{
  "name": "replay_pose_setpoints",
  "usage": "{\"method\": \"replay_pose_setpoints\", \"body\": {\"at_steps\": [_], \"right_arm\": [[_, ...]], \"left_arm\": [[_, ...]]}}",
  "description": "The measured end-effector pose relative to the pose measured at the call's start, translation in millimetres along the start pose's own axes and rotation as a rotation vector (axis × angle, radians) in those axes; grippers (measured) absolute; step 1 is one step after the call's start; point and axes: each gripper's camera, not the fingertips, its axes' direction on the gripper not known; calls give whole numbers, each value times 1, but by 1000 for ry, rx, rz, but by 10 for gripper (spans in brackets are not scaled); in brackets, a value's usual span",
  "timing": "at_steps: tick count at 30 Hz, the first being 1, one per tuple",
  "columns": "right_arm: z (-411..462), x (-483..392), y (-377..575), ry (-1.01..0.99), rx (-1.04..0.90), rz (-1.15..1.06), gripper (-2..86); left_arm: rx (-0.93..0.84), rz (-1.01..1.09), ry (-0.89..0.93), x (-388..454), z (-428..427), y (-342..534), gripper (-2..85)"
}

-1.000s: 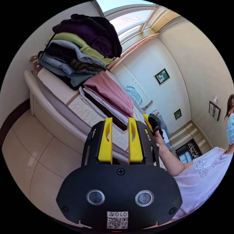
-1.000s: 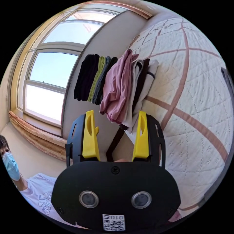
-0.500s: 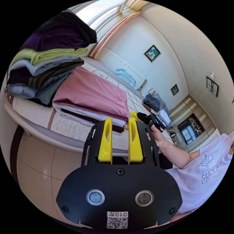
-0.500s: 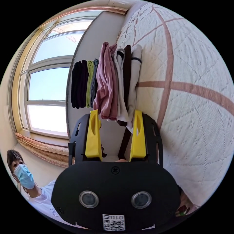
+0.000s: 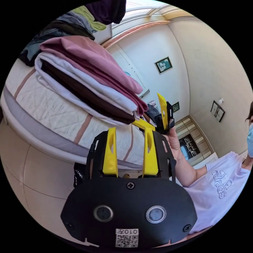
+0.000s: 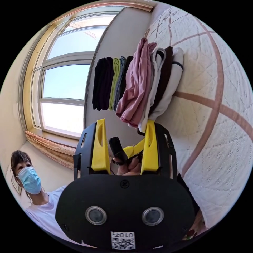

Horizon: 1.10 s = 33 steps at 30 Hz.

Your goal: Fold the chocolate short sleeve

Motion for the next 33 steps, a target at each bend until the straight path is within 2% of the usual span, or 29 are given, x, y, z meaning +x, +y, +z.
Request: {"method": "replay_pose_setpoints", "body": {"at_steps": [2,7,12,14,22,25,29,33], "right_arm": [[-3,1,-5,-10,-14,-6,201],[-9,8,-10,19,-44,-29,199],[-29,37,-7,6,-3,26,213],[-36,55,-11,-57,29,76,230],[-10,75,-72,-76,33,162,256],[-5,84,-78,-71,61,226,233],[-15,93,-76,-49,21,259,136],[-21,90,-87,-121,-9,286,110]], "left_arm": [[-27,-16,56,-6,7,-2,155],[162,36,9,0,-19,-10,165],[180,120,25,13,-40,-25,172],[169,149,6,18,-46,-28,173],[167,154,3,20,-67,-31,173],[165,156,-1,21,-74,-34,174],[147,151,-7,20,-90,-33,176],[234,-5,-22,-8,-138,-16,183]]}}
